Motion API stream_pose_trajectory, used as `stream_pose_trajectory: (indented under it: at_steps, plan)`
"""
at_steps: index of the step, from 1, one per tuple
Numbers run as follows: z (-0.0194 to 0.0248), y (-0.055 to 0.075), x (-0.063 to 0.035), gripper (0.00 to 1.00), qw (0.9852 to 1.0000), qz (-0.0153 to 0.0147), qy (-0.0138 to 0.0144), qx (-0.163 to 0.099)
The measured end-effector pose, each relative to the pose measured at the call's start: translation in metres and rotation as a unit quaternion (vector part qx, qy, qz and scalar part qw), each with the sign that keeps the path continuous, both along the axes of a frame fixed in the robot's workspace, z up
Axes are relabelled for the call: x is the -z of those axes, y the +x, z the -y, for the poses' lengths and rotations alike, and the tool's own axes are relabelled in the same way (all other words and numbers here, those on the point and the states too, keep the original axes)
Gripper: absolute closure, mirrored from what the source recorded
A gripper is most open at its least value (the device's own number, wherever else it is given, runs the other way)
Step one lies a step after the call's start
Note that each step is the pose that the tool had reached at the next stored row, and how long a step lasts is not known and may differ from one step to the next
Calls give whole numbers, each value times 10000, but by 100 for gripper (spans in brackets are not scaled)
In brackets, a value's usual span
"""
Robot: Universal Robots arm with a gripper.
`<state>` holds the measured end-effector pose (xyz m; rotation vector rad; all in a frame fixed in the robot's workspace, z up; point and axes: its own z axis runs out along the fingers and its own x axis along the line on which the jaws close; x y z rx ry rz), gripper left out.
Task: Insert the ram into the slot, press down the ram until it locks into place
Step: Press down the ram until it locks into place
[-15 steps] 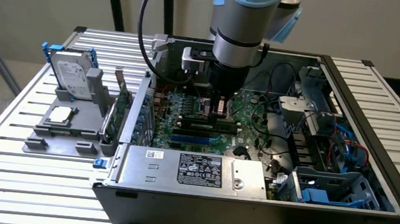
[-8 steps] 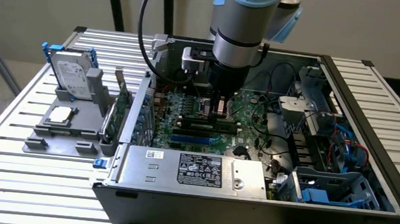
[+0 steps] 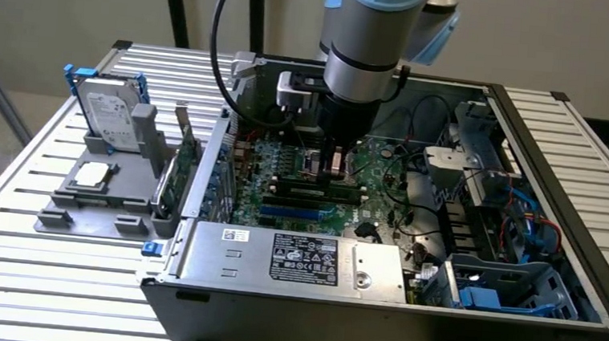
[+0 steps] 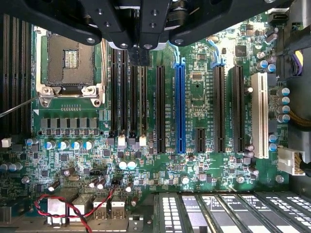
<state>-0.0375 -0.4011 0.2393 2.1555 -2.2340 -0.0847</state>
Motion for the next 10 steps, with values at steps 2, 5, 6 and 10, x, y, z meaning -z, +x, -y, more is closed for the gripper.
stream_pose_trajectory:
  at_steps: [2, 5, 6, 10]
  plan:
    - [-3, 0, 7, 89, 10000, 3, 1, 0]
    - [-9, 0, 21, 89, 10000, 12, 0, 0]
    - [-12, -1, 28, 89, 10000, 19, 0, 0]
    - [-18, -1, 55, 89, 10000, 47, -2, 0]
